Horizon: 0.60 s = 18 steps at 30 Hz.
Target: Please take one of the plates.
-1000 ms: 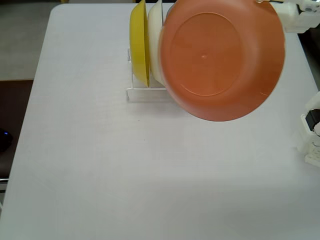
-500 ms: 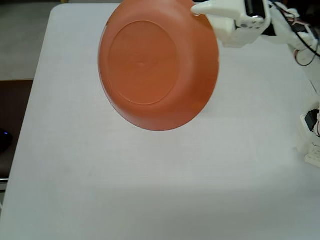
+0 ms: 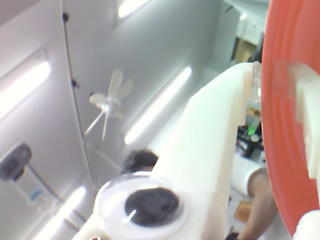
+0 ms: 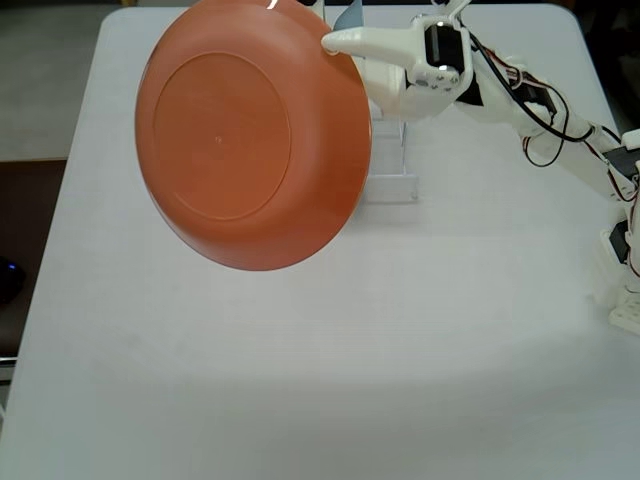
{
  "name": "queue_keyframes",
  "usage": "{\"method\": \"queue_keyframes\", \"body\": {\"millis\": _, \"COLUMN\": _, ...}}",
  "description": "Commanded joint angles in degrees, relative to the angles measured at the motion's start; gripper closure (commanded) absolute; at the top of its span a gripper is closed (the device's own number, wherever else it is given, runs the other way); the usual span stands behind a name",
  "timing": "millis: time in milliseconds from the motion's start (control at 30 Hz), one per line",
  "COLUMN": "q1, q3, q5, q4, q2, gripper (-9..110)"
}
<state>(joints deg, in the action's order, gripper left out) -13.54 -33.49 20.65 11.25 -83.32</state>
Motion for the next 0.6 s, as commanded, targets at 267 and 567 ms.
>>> {"method": "queue_keyframes", "body": {"millis": 267, "q1": -0.9, "q3": 2.8, "q5": -0.9, "q4": -5.4, "q2": 0.3, "gripper": 102}}
{"method": "queue_keyframes", "body": {"millis": 567, "q1": -1.1, "q3": 2.8, "q5": -0.7, "q4": -5.8, "q2": 0.3, "gripper": 102}}
